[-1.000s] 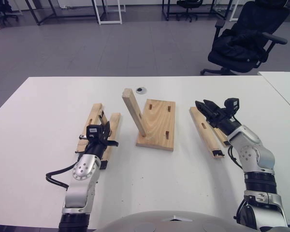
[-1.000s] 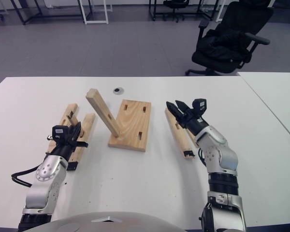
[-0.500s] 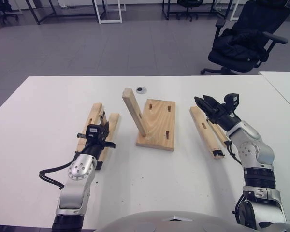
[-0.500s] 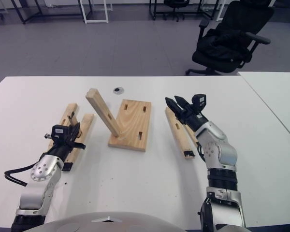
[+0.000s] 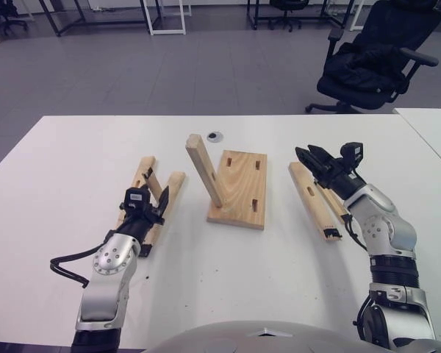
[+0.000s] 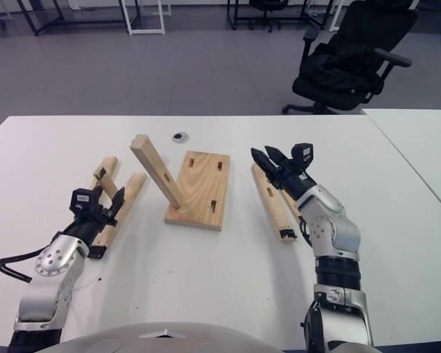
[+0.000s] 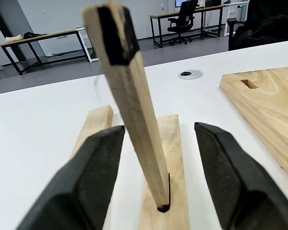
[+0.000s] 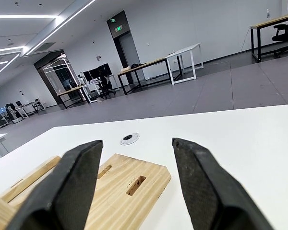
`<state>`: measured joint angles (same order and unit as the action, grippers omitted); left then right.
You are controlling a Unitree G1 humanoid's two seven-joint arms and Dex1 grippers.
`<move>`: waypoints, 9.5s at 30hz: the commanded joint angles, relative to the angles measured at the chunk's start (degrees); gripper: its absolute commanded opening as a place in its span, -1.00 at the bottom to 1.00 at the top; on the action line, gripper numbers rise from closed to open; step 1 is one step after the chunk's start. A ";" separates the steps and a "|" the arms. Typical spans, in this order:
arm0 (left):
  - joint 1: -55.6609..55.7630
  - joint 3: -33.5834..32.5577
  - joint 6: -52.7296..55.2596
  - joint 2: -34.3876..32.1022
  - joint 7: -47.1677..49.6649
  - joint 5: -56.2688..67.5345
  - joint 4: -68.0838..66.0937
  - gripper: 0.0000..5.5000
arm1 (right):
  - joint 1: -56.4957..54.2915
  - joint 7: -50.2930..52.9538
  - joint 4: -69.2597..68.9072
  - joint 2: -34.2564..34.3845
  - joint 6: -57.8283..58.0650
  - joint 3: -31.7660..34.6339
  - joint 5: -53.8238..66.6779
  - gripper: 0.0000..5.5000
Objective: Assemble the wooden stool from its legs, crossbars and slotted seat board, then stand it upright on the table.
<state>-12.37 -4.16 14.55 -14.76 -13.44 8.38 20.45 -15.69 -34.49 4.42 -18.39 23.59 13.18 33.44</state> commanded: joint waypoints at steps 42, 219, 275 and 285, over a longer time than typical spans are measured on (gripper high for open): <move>41.61 -7.01 15.02 -13.92 -14.38 13.83 -1.61 -0.24 | -38.76 14.58 6.22 6.60 26.06 8.16 21.98 0.28; 22.24 14.19 19.45 1.87 8.19 2.75 2.10 0.75 | 28.70 35.41 -32.07 -0.92 15.85 -17.16 -9.11 -0.62; 23.57 22.04 10.76 2.61 7.79 -6.72 -5.82 0.75 | -53.91 -57.78 14.05 -23.29 -7.14 -45.26 -20.64 0.21; 24.07 21.90 11.12 3.25 8.27 -6.20 -6.67 0.75 | -55.36 -58.00 19.42 -22.02 -16.38 -56.97 -22.22 0.21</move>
<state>19.18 13.41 17.11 -9.54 -3.33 5.94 24.85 -67.80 -92.05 25.83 -39.56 9.14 -41.26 10.80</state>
